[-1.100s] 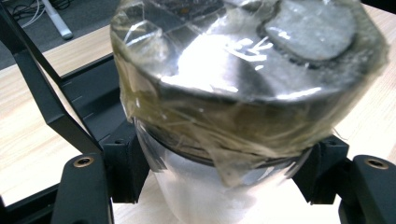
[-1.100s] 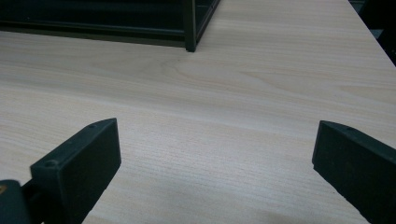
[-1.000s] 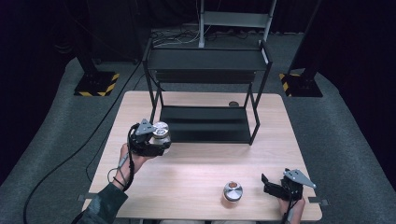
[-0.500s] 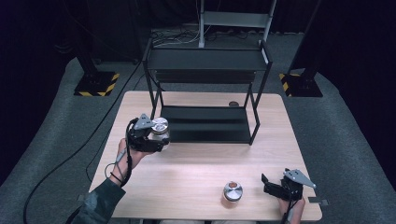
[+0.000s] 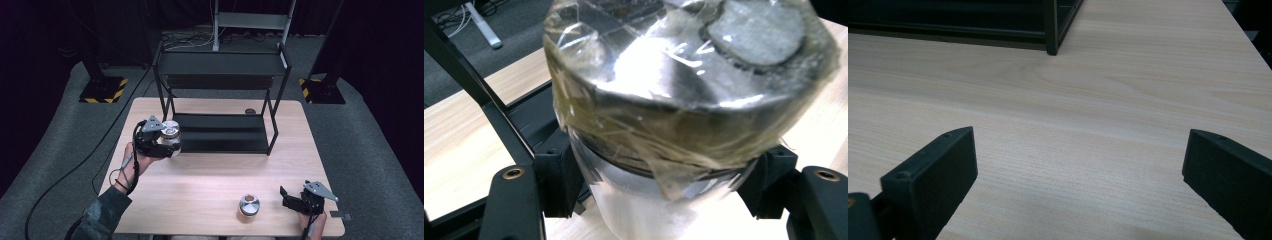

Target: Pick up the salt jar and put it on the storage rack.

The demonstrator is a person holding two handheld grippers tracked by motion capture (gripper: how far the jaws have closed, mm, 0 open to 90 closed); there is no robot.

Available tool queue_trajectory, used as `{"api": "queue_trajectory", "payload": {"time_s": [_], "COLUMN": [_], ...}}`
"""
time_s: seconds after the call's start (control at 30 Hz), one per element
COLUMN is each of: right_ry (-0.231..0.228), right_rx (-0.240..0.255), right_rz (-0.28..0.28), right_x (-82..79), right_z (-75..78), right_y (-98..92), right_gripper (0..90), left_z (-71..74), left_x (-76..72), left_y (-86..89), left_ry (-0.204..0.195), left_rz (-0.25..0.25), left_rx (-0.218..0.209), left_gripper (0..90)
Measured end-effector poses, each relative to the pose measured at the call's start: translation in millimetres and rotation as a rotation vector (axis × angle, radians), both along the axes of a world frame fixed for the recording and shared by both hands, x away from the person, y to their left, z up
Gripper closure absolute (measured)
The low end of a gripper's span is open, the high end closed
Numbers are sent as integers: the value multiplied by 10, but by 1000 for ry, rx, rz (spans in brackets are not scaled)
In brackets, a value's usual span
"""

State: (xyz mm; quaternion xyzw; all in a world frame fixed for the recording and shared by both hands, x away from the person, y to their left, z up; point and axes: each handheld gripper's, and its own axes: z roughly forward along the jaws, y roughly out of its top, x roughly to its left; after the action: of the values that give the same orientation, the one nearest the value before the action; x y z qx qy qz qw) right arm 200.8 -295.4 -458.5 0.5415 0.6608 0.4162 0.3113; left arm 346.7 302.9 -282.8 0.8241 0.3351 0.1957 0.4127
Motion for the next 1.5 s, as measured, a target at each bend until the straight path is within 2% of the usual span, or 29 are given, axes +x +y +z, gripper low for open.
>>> {"api": "queue_trajectory", "payload": {"time_s": [0.73, 1.07, 1.5], "right_ry": [0, 2, 2], "right_rx": [4, 5, 6], "right_rz": [0, 1, 0], "right_x": [1, 4, 4], "right_z": [-1, 0, 0], "right_y": [-8, -10, -11], "right_gripper": [0, 0, 0], "left_z": [274, 349, 521], "left_x": [132, 194, 286], "left_y": [-10, -31, -71], "left_ry": [7, 12, 3], "left_rz": [-5, -7, -10], "left_rx": [-1, 9, 28], "left_gripper": [305, 305, 305]}}
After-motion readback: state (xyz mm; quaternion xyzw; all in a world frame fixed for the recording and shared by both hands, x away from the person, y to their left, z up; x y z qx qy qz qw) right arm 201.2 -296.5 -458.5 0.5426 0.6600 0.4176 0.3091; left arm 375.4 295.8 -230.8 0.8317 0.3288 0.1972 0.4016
